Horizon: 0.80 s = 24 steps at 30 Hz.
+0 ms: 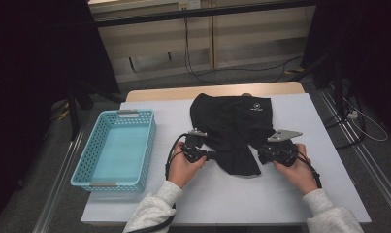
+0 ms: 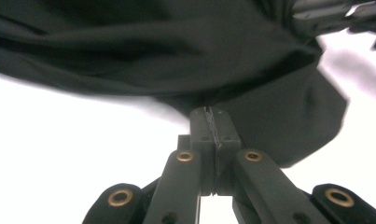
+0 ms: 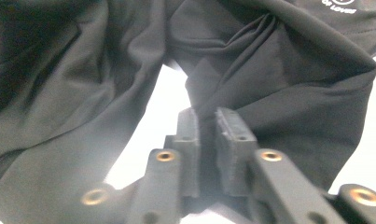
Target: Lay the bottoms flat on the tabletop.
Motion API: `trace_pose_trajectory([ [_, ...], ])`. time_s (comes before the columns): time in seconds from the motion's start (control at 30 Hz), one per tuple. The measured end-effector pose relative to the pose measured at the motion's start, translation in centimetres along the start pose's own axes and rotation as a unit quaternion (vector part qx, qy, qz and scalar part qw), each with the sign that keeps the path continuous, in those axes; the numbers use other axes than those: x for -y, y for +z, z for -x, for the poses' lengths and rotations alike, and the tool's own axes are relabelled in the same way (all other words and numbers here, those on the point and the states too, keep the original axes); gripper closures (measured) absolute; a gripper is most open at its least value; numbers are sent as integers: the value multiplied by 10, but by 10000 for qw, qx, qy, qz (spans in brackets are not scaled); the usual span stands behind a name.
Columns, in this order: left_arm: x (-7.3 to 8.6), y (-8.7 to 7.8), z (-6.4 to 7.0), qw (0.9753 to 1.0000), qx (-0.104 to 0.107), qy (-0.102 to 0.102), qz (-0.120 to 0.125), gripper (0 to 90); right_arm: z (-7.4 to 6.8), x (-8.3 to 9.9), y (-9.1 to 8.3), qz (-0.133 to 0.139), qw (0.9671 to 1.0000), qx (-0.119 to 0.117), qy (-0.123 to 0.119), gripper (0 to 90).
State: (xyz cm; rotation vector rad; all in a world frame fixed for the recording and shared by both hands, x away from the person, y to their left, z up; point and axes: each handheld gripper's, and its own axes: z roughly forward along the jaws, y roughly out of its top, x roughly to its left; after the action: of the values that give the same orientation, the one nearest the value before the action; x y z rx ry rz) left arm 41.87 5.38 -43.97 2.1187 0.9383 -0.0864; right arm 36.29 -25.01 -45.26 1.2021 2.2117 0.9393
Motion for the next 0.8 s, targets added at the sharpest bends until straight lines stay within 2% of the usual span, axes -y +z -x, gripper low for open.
trace_pose_trajectory([
  [0.07,-2,-10,-4,9999,13,-126,112,900,3,0,-1,0,10000,-67,63,900],
  [0.23,-3,-31,-18,9987,-41,-395,305,900,7,0,-9,72,9997,-173,127,900],
  [0.4,-1,-44,-23,9979,-152,-512,365,900,8,-2,-21,243,9991,-304,143,900],
  [0.47,-1,-48,-24,9979,-190,-515,351,900,5,0,-24,213,9988,-421,106,900],
  [0.57,-1,-54,-28,9971,-307,-557,427,900,0,5,-31,139,9990,-423,-20,900],
  [0.7,-2,-56,-30,9965,-447,-565,424,900,3,11,-43,137,9997,-148,-113,900],
  [0.8,0,-55,-32,9961,-537,-557,423,900,13,14,-49,172,9998,114,36,900],
])
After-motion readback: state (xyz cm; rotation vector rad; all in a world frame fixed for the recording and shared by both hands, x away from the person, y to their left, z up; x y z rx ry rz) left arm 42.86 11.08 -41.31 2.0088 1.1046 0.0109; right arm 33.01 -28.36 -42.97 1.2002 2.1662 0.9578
